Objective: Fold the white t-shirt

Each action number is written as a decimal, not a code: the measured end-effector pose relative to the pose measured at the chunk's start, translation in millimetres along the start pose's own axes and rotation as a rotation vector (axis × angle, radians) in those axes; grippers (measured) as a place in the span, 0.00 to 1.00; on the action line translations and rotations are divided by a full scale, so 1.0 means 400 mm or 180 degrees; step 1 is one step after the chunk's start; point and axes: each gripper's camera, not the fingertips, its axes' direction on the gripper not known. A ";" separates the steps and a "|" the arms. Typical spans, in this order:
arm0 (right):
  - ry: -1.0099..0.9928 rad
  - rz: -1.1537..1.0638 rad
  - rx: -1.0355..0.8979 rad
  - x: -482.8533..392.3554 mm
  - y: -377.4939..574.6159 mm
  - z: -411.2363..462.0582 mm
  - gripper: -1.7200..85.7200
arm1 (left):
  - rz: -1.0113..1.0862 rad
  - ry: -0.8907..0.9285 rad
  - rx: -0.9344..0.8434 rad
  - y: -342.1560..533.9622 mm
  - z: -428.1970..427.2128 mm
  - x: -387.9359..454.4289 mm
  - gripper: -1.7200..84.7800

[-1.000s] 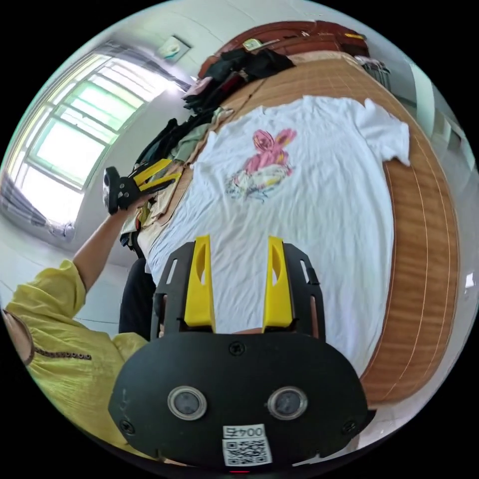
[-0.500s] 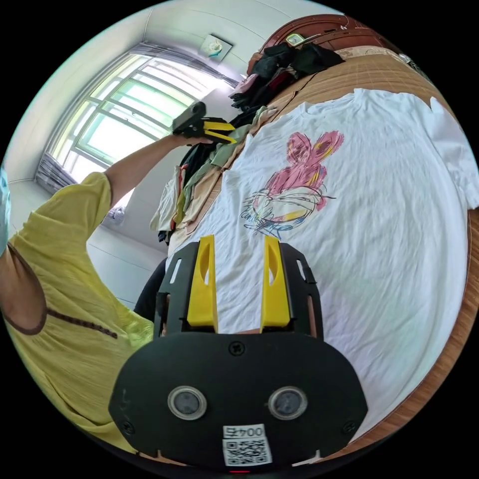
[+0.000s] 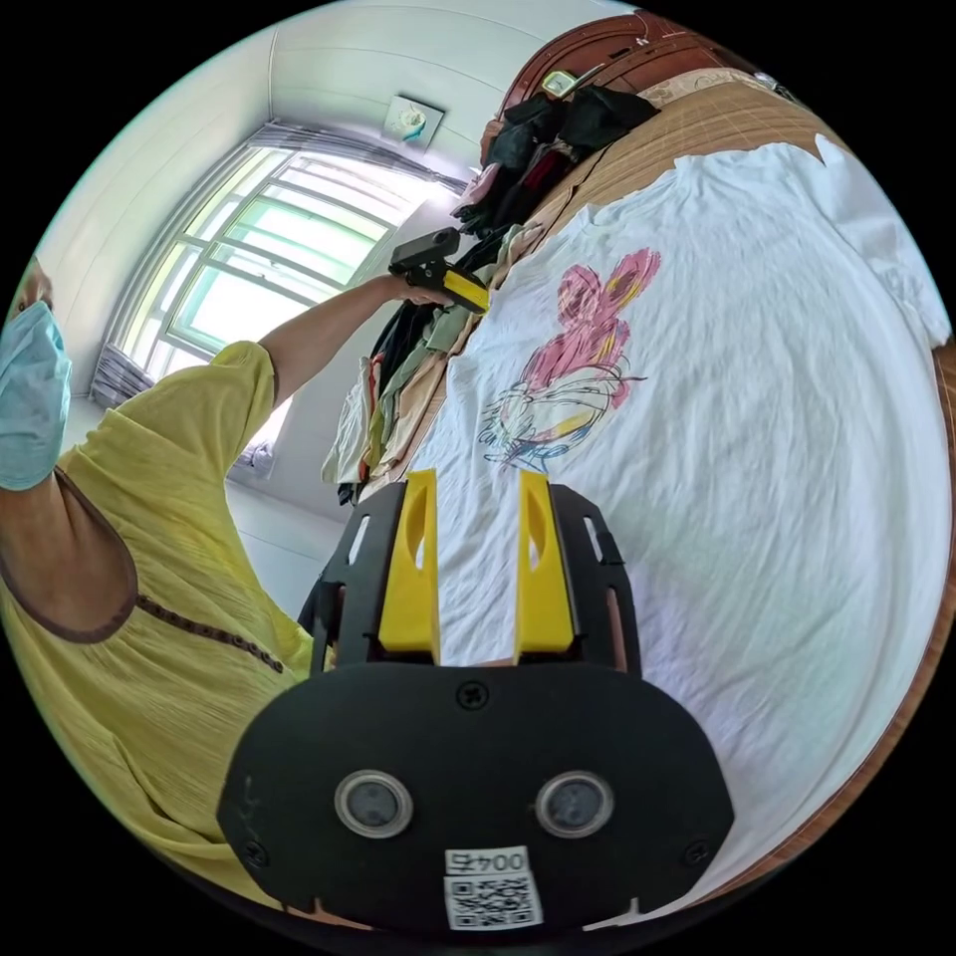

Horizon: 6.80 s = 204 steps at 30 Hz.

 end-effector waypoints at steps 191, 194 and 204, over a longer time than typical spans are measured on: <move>0.1054 0.1601 0.0978 0.082 -0.223 -0.433 0.16 | -0.1552 0.0194 0.2534 0.460 -0.647 1.045 0.12; 0.1126 0.1581 0.0869 0.121 -0.268 -0.421 0.15 | -0.1484 0.0228 0.2561 0.457 -0.637 1.047 0.11; 0.1296 0.1258 0.0660 0.121 -0.362 -0.343 0.06 | -0.1378 0.0256 0.2645 0.461 -0.606 1.057 0.09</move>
